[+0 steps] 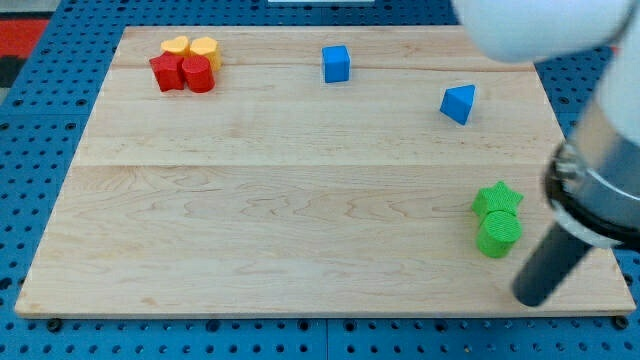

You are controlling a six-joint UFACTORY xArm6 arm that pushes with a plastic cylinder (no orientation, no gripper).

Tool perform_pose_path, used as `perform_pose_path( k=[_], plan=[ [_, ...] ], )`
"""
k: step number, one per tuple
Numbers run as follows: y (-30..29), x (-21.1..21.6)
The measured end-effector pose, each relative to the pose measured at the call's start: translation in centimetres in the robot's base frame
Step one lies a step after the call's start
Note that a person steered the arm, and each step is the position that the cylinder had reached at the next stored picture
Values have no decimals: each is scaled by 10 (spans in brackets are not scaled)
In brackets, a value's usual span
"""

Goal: Move blue triangle above the green star

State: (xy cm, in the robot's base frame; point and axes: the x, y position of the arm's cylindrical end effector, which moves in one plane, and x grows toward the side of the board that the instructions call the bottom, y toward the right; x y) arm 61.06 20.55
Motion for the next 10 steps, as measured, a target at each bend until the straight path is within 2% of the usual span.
perform_pose_path(
  k=[1,2,3,4,5,6,7,9,10],
  plan=[
    [59,-24],
    [93,-98],
    [92,-185],
    [78,-250],
    [47,-298],
    [-9,-302],
    [-34,-279],
    [-37,-229],
    [-52,-220]
  ],
)
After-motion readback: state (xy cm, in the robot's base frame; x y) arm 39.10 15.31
